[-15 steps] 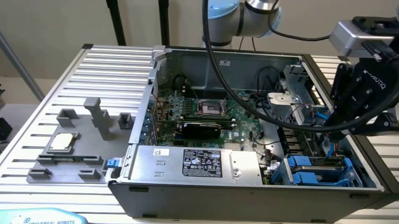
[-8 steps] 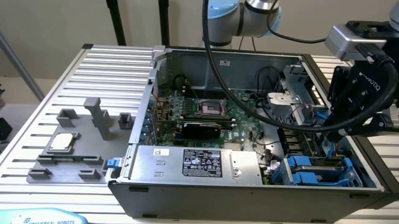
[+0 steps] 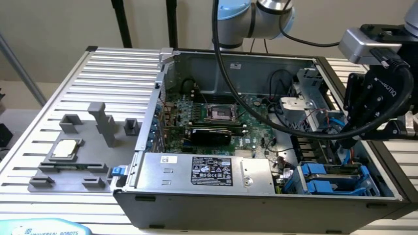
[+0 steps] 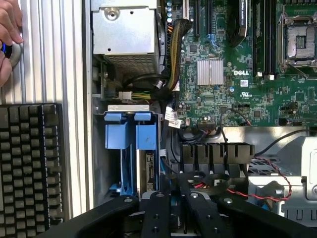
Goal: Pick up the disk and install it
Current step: 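Insert the second disk wire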
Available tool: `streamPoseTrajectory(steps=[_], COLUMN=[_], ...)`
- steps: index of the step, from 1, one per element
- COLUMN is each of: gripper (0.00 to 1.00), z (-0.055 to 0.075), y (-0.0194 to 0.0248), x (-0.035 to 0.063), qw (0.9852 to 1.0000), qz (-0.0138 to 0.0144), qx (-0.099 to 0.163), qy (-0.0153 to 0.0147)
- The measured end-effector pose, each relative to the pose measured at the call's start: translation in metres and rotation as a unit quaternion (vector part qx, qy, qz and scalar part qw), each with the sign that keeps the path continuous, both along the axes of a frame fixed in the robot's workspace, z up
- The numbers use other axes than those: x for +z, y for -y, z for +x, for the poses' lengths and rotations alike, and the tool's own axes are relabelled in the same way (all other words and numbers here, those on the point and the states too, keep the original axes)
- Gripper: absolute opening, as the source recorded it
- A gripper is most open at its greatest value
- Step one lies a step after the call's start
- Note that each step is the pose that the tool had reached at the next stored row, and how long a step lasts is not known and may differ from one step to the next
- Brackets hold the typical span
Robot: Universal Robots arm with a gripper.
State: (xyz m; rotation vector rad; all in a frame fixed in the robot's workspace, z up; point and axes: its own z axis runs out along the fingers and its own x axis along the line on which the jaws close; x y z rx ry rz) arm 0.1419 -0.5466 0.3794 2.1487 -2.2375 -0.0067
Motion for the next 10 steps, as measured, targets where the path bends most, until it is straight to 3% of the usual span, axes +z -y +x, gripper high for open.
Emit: streamPoseTrajectory(steps=[7, 10], gripper=[0.16, 0.16], z=[-0.015, -0.021], y=[0.0003, 0.0038], x=[-0.0002, -0.0015], qw=[1.0000, 1.0000], qz=[0.0001, 0.0003], qx=[0.000, 0.001], qy=[0.0056, 0.0091])
